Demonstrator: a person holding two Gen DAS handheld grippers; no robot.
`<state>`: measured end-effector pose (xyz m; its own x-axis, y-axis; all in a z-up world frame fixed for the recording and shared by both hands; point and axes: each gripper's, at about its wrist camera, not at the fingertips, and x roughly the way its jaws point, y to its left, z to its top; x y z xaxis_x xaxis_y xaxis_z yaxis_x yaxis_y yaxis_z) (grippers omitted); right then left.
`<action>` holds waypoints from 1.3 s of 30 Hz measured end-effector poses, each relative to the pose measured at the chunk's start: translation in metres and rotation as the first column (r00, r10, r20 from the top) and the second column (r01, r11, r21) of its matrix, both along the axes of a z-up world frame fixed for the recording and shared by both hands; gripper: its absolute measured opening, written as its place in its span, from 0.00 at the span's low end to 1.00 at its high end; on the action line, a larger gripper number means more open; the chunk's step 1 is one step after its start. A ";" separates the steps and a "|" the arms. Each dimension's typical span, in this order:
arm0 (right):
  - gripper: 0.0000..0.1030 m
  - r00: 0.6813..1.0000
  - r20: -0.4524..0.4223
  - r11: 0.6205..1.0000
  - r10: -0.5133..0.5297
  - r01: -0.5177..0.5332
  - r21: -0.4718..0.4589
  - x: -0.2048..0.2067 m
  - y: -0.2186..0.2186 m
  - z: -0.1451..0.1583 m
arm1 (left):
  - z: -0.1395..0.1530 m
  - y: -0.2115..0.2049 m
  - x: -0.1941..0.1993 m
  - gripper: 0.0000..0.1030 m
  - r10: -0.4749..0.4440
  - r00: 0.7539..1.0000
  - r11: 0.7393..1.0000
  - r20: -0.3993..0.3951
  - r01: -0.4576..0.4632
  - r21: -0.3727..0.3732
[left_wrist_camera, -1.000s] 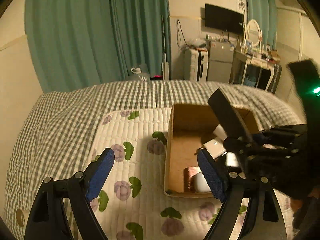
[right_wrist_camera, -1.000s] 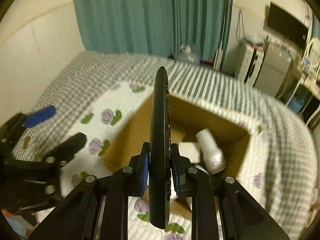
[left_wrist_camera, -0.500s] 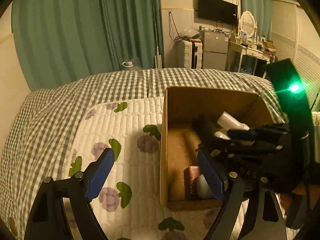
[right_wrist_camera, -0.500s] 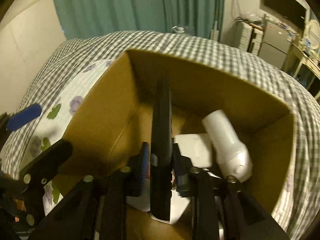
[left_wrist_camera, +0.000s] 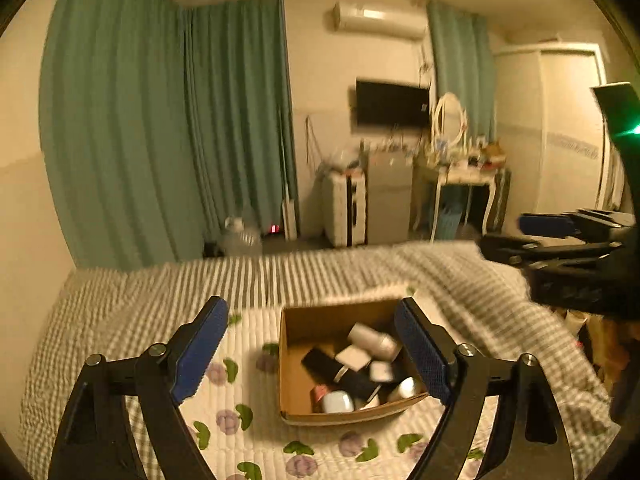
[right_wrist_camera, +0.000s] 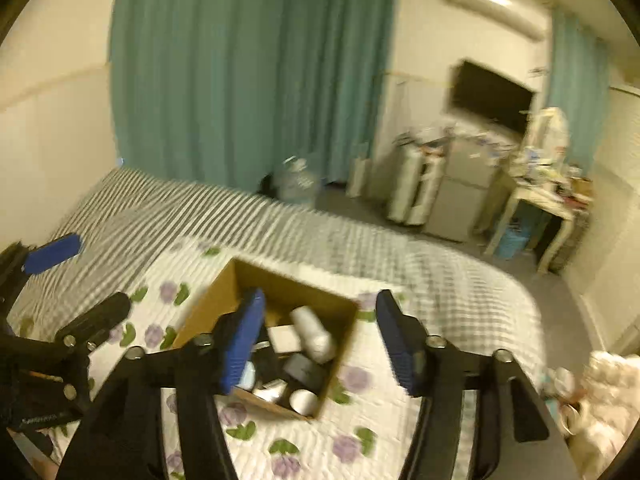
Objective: Organize rigid objects
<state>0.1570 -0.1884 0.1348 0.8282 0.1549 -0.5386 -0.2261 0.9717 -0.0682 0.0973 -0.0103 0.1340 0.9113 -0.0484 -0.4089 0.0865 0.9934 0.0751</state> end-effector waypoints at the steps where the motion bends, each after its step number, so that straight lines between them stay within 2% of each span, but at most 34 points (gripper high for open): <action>1: 0.67 1.000 0.019 1.000 -0.009 0.009 0.025 -0.018 -0.010 0.015 | 0.008 -0.002 -0.009 0.90 -0.005 1.000 1.000 0.020 0.005 0.001; 5: 0.86 0.995 0.096 0.999 -0.028 0.023 0.049 -0.075 -0.029 0.052 | 0.032 -0.008 -0.044 0.91 -0.019 0.996 1.000 0.083 0.019 0.007; 9: 0.99 0.981 0.177 0.996 -0.076 0.066 0.062 -0.117 -0.037 0.061 | 0.038 -0.009 -0.064 0.92 -0.032 0.993 0.999 0.111 0.031 0.004; 13: 1.00 0.982 0.156 0.992 -0.106 0.093 0.087 -0.139 -0.038 0.046 | 0.030 -0.001 -0.085 0.94 -0.008 0.982 1.000 0.186 0.010 -0.010; 18: 1.00 0.981 0.152 0.989 -0.122 0.108 0.100 -0.137 -0.028 0.003 | 0.006 0.007 -0.089 0.96 0.026 0.977 1.000 0.212 -0.028 0.010; 21: 1.00 0.979 0.166 0.982 -0.115 0.087 0.165 -0.124 -0.029 -0.032 | -0.019 0.015 -0.079 0.96 0.042 0.983 0.999 0.179 -0.042 -0.004; 24: 1.00 0.971 0.207 0.986 -0.118 0.090 0.142 -0.109 -0.023 -0.071 | -0.056 0.021 -0.061 0.96 0.050 0.992 0.999 0.113 -0.050 -0.002; 28: 1.00 0.983 0.128 0.982 -0.131 0.111 0.154 -0.083 -0.021 -0.123 | -0.104 0.021 -0.041 0.96 0.063 0.996 0.996 0.062 -0.067 0.059; 31: 1.00 0.988 0.066 0.978 -0.142 0.129 0.162 -0.070 -0.017 -0.155 | -0.135 0.025 -0.033 0.96 0.067 0.998 0.996 0.016 -0.068 0.051; 36: 1.00 0.988 0.075 0.986 -0.137 0.129 0.107 -0.068 -0.006 -0.173 | -0.153 0.028 -0.024 0.96 0.071 0.997 0.997 -0.024 -0.071 0.010; 39: 1.00 0.988 0.083 0.988 -0.132 0.125 0.085 -0.067 -0.001 -0.175 | -0.154 0.028 -0.032 0.96 0.069 0.998 0.998 -0.004 -0.069 -0.002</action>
